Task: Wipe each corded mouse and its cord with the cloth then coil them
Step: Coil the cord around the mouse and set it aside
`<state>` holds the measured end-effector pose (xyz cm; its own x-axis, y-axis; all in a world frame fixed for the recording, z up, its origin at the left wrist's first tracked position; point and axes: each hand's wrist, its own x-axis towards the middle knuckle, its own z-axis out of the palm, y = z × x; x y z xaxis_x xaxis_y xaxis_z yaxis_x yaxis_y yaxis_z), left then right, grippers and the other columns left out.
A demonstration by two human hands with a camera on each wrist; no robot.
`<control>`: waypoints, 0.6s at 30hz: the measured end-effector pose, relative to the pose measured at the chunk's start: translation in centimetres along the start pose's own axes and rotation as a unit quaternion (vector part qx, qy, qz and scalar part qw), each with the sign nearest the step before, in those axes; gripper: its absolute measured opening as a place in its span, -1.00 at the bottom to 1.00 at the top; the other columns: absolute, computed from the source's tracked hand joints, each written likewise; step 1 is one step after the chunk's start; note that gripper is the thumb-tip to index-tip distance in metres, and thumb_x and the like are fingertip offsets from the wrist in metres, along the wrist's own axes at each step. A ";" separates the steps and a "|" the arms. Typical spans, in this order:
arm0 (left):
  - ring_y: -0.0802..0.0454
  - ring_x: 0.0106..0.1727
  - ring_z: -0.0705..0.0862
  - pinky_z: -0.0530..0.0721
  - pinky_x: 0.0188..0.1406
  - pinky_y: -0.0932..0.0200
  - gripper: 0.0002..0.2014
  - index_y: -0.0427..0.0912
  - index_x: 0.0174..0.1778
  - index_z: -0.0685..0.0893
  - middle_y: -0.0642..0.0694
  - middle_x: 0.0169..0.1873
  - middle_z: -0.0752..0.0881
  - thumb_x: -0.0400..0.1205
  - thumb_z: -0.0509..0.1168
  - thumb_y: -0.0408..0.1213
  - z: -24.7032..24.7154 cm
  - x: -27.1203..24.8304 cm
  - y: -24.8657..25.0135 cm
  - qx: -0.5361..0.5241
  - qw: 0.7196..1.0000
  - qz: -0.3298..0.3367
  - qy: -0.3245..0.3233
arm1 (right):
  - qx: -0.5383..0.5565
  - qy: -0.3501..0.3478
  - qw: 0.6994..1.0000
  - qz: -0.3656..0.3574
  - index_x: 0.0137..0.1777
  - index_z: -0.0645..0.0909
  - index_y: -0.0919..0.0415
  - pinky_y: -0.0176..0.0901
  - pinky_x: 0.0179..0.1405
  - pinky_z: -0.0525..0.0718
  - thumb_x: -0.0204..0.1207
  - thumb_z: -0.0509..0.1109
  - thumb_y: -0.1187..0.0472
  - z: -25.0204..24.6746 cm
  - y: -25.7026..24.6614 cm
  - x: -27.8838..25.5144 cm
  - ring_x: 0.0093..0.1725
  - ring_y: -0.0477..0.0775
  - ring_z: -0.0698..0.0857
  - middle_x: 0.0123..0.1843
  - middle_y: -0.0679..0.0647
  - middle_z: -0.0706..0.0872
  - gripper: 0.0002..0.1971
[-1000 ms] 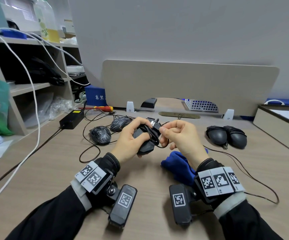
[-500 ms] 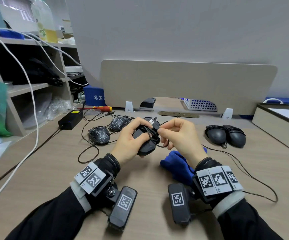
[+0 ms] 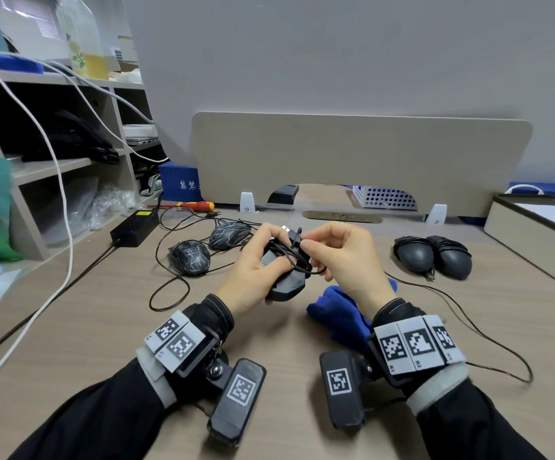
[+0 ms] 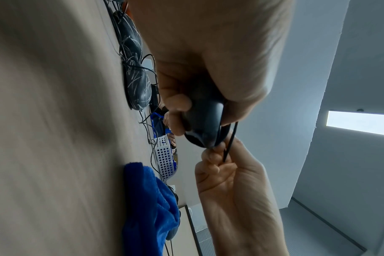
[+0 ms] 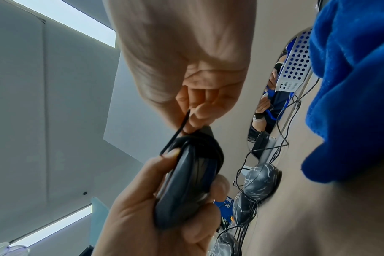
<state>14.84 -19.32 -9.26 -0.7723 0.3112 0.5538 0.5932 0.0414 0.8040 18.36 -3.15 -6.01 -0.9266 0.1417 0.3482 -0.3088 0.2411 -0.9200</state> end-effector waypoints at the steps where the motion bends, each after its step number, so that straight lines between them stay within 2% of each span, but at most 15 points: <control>1: 0.14 -0.11 0.56 0.52 -0.05 0.26 -0.83 -0.11 -0.04 0.50 0.23 -0.22 0.61 0.49 0.29 -0.34 0.0 0.0 0.0 -0.002 1.000 -0.006 -0.003 | -0.008 0.003 1.000 -0.006 -0.09 0.77 0.31 -0.38 -0.57 0.48 0.54 0.49 0.38 0.0 0.0 0.0 -0.52 -0.22 0.55 -0.44 -0.02 0.68 -0.97; 5: -0.08 0.04 0.63 0.60 0.08 0.03 -0.72 -0.04 0.02 0.45 -0.12 -0.04 0.64 0.44 0.33 -0.30 0.1 -0.1 0.2 -0.039 0.998 -0.049 0.027 | -0.023 -0.002 1.000 -0.015 -0.14 0.81 0.19 -0.37 -0.46 0.50 0.52 0.51 0.34 -0.1 -0.1 0.1 -0.45 -0.11 0.48 -0.34 -0.01 0.69 -0.93; 7: -0.06 0.06 0.62 0.59 0.10 0.06 -0.67 -0.01 0.03 0.42 -0.18 0.01 0.63 0.40 0.34 -0.27 0.2 -0.1 0.4 -0.037 0.997 -0.064 0.032 | -0.026 0.036 0.999 -0.030 -0.11 0.79 0.13 -0.31 -0.34 0.54 0.55 0.49 0.29 -0.1 0.1 0.4 -0.40 -0.20 0.54 -0.23 -0.03 0.72 -0.93; 9: 0.01 0.03 0.57 0.54 0.09 0.11 -0.66 -0.03 0.02 0.40 -0.17 -0.01 0.61 0.37 0.31 -0.27 0.4 -0.2 0.5 -0.002 0.998 -0.060 0.009 | -0.025 0.056 0.997 -0.048 0.05 0.77 0.07 -0.26 -0.19 0.60 0.58 0.48 0.23 -0.2 0.2 0.5 -0.23 -0.22 0.62 -0.03 0.00 0.74 -0.89; 11: 0.02 0.02 0.56 0.52 0.05 0.13 -0.66 -0.04 0.02 0.39 -0.15 -0.03 0.59 0.36 0.29 -0.26 0.6 -0.2 0.6 0.022 0.998 -0.060 -0.007 | -0.054 0.011 0.997 -0.049 0.13 0.75 -0.01 -0.26 0.00 0.63 0.57 0.50 0.21 -0.2 0.3 0.5 -0.02 -0.10 0.68 0.13 0.06 0.71 -0.83; 13: -0.03 0.05 0.59 0.55 0.06 0.14 -0.65 -0.02 0.02 0.40 -0.18 -0.01 0.62 0.34 0.30 -0.22 0.5 -0.2 0.5 0.027 0.997 -0.066 -0.008 | -0.093 -0.051 0.993 -0.055 0.02 0.73 -0.15 -0.17 0.16 0.66 0.53 0.53 0.24 0.0 0.1 0.2 0.09 -0.02 0.69 0.14 0.08 0.72 -0.79; 15: -0.12 0.14 0.61 0.58 0.18 0.03 -0.61 0.03 0.01 0.40 -0.22 0.06 0.64 0.28 0.31 -0.09 0.5 -0.2 0.2 0.037 0.997 -0.072 -0.011 | -0.089 -0.052 0.992 -0.074 -0.05 0.76 -0.13 -0.17 0.15 0.67 0.48 0.58 0.29 0.0 0.2 0.1 0.07 -0.07 0.69 0.06 0.08 0.73 -0.76; 18: -0.18 0.20 0.60 0.57 0.29 -0.21 -0.59 0.10 -0.01 0.40 -0.24 0.08 0.64 0.24 0.28 0.00 0.6 -0.2 0.2 0.048 0.996 -0.072 -0.009 | -0.079 -0.022 0.992 -0.100 -0.05 0.81 0.11 -0.42 -0.06 0.57 0.42 0.62 0.35 -0.3 0.2 0.2 -0.08 -0.24 0.65 -0.02 0.09 0.72 -0.84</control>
<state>15.28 -18.81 -9.37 -0.8472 0.3122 0.4298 0.4964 0.1773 0.8498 18.13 -2.78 -6.06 -0.8592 0.0348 0.5104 -0.4540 0.4079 -0.7921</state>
